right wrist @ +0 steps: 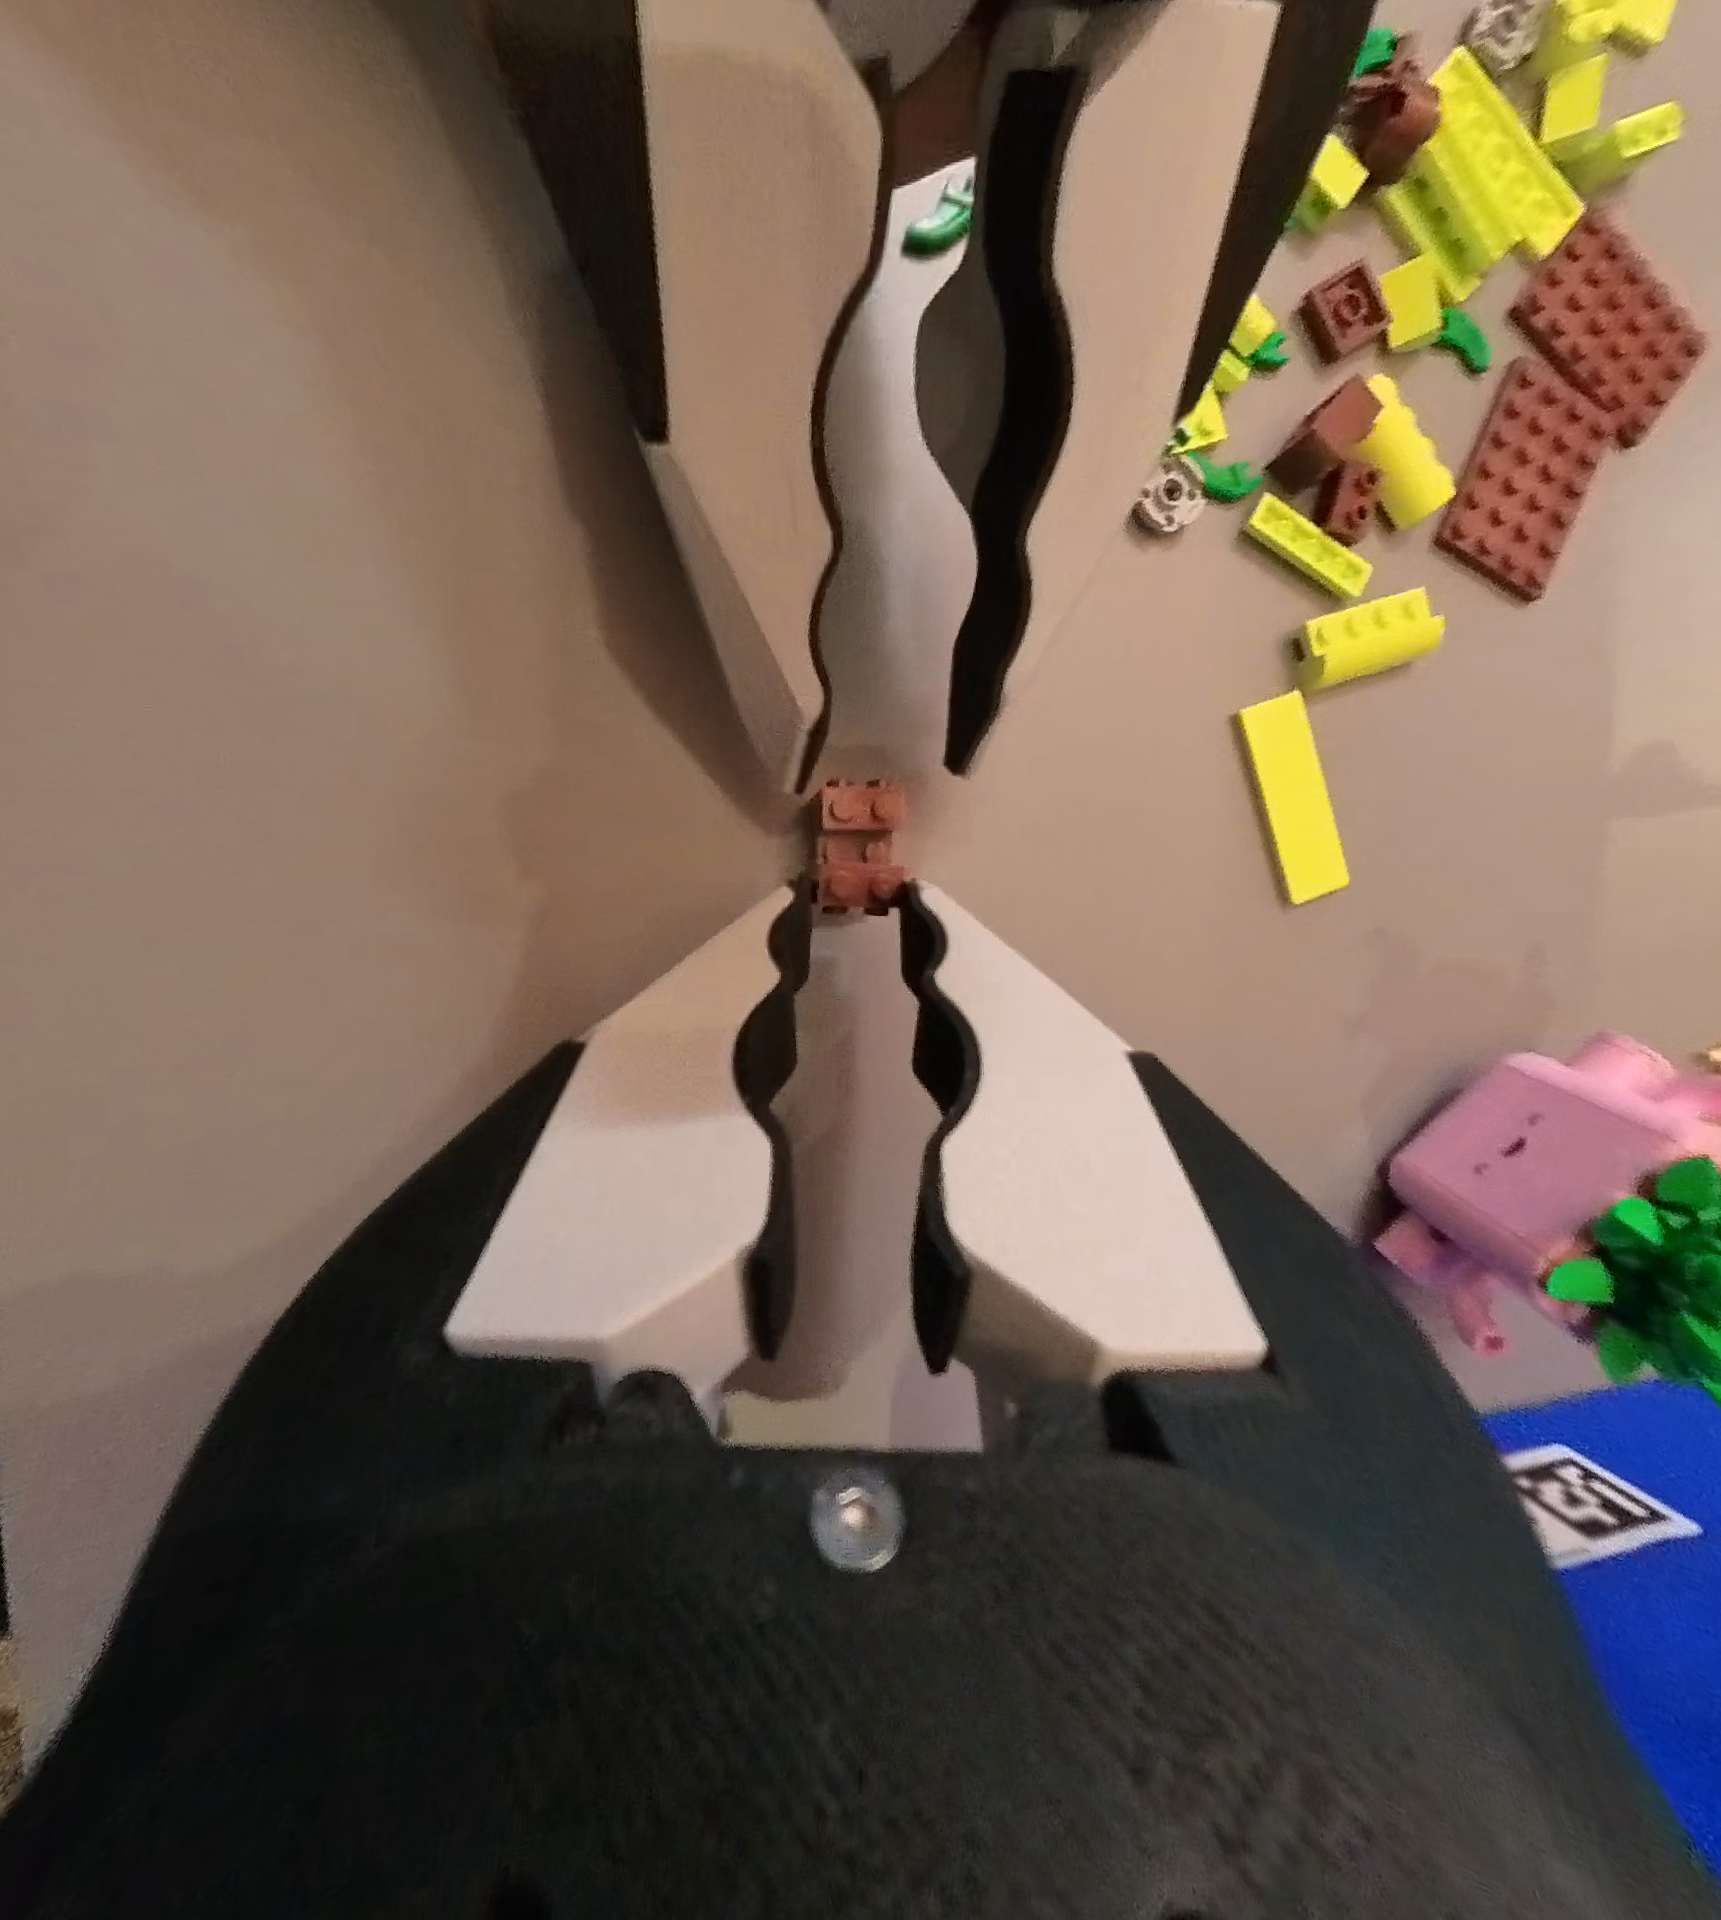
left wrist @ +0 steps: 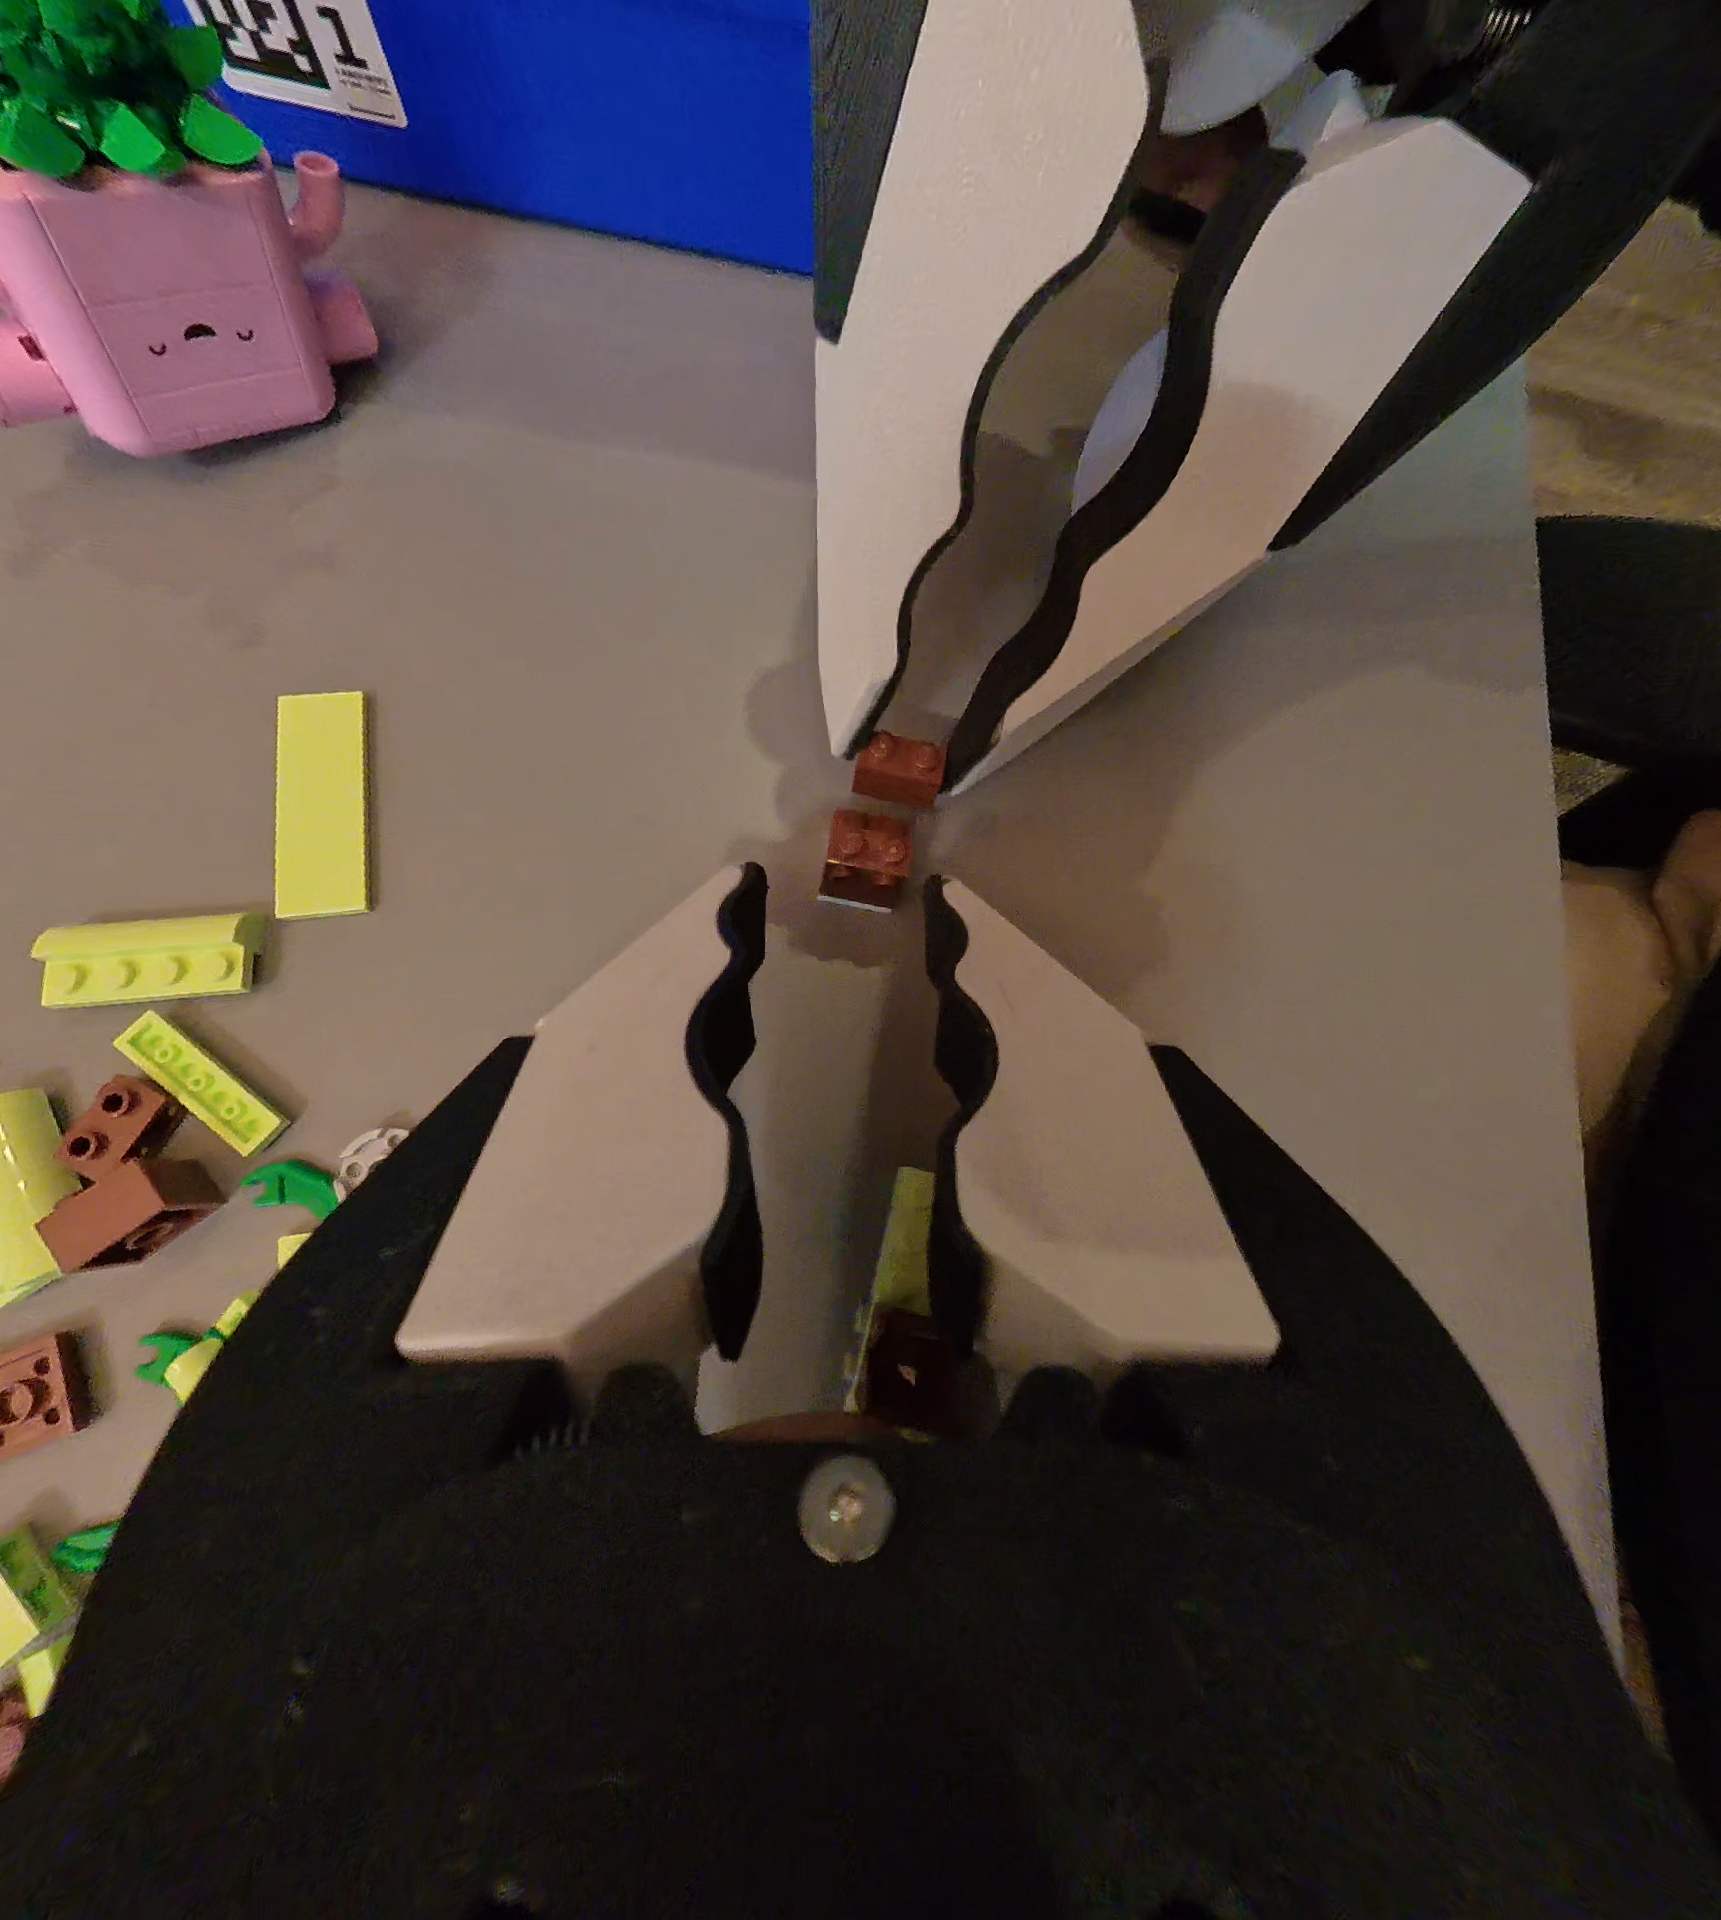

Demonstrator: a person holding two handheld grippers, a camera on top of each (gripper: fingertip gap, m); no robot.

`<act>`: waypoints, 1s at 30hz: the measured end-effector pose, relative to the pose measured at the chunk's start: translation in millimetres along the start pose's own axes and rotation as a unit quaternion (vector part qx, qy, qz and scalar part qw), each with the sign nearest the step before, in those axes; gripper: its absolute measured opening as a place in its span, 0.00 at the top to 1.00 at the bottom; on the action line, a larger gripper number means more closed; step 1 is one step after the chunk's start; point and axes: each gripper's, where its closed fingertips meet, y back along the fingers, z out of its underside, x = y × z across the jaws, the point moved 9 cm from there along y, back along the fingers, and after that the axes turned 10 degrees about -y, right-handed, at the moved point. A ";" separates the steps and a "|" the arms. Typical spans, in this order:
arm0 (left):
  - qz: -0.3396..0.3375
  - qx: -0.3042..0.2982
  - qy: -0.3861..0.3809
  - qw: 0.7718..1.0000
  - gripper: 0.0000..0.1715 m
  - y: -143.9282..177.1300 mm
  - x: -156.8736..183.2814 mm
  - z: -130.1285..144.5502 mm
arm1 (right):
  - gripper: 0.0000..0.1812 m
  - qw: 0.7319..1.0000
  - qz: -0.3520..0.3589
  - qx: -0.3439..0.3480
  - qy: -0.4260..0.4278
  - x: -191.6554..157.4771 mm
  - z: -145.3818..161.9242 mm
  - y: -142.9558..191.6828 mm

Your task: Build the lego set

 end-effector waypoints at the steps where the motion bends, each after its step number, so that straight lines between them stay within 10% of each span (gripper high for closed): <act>1: 0.002 0.000 -0.001 1.000 0.85 -0.3 -0.3 0.3 | 0.92 1.000 -0.004 -0.004 0.002 0.3 -0.9 -1.5; 30: 0.003 -0.012 -0.019 1.000 0.93 -6.2 1.2 -0.2 | 0.92 0.998 -0.031 -0.061 0.003 6.9 -10.5 -12.9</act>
